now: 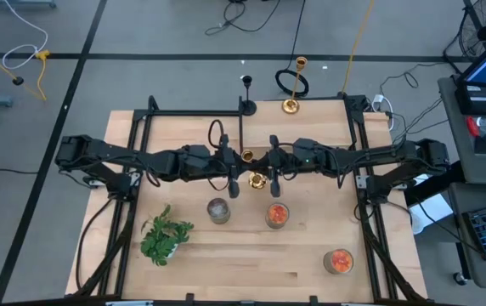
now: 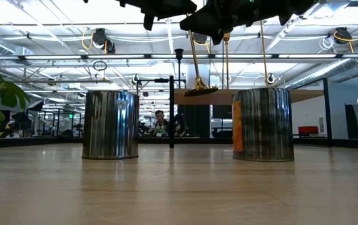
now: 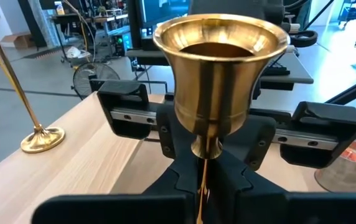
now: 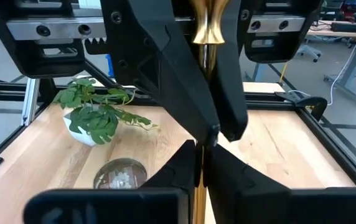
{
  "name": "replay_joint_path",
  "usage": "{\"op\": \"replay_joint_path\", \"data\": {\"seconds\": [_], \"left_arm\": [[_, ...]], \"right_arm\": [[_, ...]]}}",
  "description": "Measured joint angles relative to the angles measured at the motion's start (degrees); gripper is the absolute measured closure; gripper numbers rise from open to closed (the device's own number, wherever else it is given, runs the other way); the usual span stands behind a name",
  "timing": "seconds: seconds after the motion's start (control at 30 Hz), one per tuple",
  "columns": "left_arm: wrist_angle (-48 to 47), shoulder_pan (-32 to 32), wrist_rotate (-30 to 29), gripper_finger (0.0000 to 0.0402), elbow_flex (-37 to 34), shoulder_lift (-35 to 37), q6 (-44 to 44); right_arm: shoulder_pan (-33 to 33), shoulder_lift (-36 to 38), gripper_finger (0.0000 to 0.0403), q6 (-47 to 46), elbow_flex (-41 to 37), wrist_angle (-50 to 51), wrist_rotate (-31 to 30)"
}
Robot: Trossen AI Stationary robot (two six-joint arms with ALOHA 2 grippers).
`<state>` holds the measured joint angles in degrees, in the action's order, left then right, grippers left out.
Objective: Pick & Place candle stick holders
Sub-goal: Put the gold candle holder on the shelf
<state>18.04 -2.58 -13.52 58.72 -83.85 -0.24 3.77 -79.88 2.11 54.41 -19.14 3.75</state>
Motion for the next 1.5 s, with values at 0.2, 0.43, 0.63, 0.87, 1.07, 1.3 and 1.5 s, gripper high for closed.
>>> {"op": "replay_joint_path", "data": {"seconds": [0.2, 0.43, 0.63, 0.87, 1.07, 1.3, 1.5], "left_arm": [[-0.09, 0.06, -0.09, 0.0355, 0.0, -0.04, 0.13], [-0.49, -0.03, -0.04, 0.0279, 0.0, -0.02, 2.54], [-4.21, -0.32, -0.06, 0.0254, 0.0, 0.0, 2.26], [-9.46, -1.57, -0.04, 0.026, 0.0, 1.3, 1.45], [-18.45, -2.39, -0.57, 0.0269, -0.14, 5.06, -0.82], [-22.76, -2.81, -1.3, 0.0284, 0.16, 8.27, -5.59], [-26.02, -3.18, -3.06, 0.0299, -0.02, 11.85, -7.27]], "right_arm": [[-0.06, 0.04, 0.0392, 0.11, 0.04, 1.25, -2.1], [0.0, 0.04, 0.039, -1.38, 0.02, 2.03, -2.35], [-0.08, 2.29, 0.039, -1.66, -0.04, 4.93, -3.07], [-0.06, 9.23, 0.039, -3.67, -0.02, 15.22, -10.01], [-0.13, 17.65, 0.039, -6.18, -0.03, 22.84, -9.73], [-0.17, 30.51, 0.039, -4.84, -0.02, 27.25, -18.97], [-0.04, 37.11, 0.039, 2.39, 0.0, 30.52, -50.73]]}}
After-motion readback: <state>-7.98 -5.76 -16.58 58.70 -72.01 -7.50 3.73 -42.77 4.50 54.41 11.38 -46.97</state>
